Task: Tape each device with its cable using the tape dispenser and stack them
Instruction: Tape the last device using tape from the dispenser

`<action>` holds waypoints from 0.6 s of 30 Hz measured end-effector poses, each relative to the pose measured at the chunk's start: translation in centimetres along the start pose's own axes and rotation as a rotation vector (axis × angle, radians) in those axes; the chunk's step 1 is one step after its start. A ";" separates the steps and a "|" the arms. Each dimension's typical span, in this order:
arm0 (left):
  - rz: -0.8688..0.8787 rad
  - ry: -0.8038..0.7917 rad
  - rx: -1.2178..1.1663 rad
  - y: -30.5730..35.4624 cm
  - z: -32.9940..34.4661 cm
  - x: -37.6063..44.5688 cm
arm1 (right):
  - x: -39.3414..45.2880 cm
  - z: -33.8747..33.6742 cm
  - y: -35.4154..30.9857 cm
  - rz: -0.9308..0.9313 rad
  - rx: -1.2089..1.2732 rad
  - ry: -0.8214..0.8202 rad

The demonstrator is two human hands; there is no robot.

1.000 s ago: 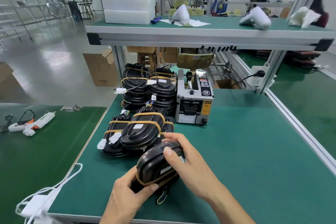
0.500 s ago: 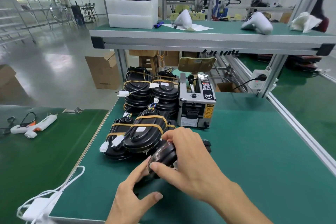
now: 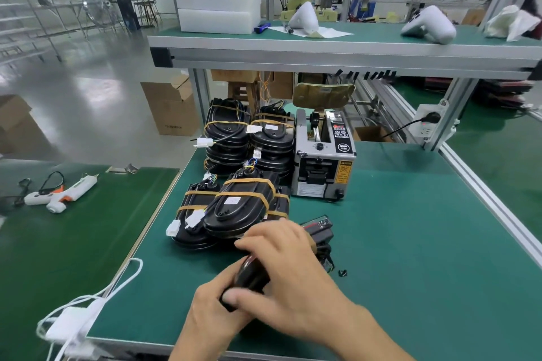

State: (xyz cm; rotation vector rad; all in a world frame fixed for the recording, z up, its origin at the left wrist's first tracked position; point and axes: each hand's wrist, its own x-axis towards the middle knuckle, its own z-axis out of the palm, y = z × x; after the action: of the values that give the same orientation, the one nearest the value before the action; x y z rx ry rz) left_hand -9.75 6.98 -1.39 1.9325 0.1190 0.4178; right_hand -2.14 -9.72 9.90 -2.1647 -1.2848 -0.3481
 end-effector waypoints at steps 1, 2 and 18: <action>0.010 -0.012 -0.030 0.1 0.1 0.1 | 0.3 -0.7 0.6 0.032 0.116 0.120; 0.004 -0.026 -0.068 0.3 0.1 0.1 | 0.8 -1.6 1.6 0.106 0.190 0.274; -0.029 -0.045 -0.142 1.4 0.0 0.0 | 7.1 -0.4 16.5 1.141 0.556 0.538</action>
State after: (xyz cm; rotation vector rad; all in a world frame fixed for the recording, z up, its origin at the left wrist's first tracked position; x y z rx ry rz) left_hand -9.91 6.42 -0.12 1.7971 0.0854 0.3541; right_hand 15.65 -10.83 7.89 -1.7757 0.2185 -0.0535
